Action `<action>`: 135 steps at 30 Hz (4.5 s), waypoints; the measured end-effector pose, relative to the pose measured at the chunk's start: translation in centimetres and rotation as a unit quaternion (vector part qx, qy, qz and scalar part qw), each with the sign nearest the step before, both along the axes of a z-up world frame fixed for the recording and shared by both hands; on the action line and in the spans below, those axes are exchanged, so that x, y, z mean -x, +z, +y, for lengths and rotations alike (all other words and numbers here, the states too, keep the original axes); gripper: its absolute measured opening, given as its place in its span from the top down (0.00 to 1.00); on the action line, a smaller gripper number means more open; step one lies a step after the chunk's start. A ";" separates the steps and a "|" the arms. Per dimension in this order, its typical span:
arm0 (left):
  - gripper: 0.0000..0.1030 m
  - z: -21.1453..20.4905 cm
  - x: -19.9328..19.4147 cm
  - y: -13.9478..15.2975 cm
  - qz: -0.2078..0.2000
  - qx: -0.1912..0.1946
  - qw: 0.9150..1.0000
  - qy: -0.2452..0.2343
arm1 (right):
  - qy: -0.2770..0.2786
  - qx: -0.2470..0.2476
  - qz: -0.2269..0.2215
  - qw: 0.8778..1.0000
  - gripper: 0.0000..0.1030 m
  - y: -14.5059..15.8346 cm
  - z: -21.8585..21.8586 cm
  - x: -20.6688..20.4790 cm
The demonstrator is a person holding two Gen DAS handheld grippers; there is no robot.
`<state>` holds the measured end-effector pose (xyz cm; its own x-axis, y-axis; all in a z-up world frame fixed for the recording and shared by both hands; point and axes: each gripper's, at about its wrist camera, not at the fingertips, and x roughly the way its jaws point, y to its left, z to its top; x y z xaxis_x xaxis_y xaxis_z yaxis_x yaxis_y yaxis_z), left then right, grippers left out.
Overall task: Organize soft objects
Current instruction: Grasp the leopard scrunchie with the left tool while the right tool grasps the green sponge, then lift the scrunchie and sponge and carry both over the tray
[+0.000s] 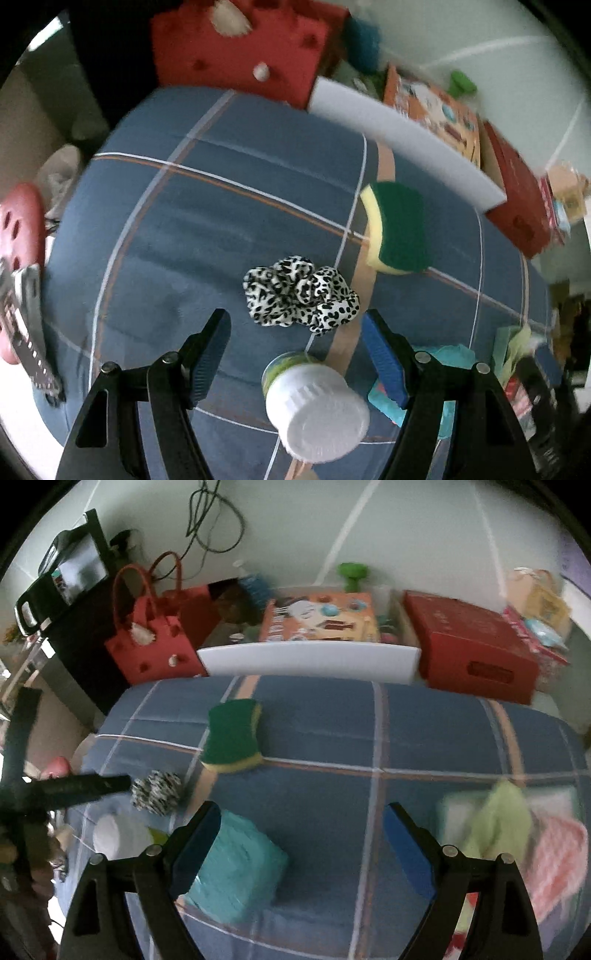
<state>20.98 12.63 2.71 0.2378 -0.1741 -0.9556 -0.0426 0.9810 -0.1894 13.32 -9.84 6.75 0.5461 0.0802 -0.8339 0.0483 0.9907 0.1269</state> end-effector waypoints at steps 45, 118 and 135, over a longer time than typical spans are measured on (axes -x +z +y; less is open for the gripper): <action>0.14 -0.9 -5.9 -7.3 0.118 -0.027 0.989 -0.086 | 0.111 -0.026 0.210 0.971 0.34 -11.2 8.5 -18.2; 0.61 -20.9 14.0 3.9 -0.148 0.088 0.977 -0.129 | -0.195 -0.050 -0.013 0.979 0.34 -0.1 -14.9 13.8; 0.61 -31.3 16.7 -1.0 -0.113 0.107 0.953 -0.261 | -0.305 -0.065 0.043 0.949 0.34 -5.3 -24.6 16.5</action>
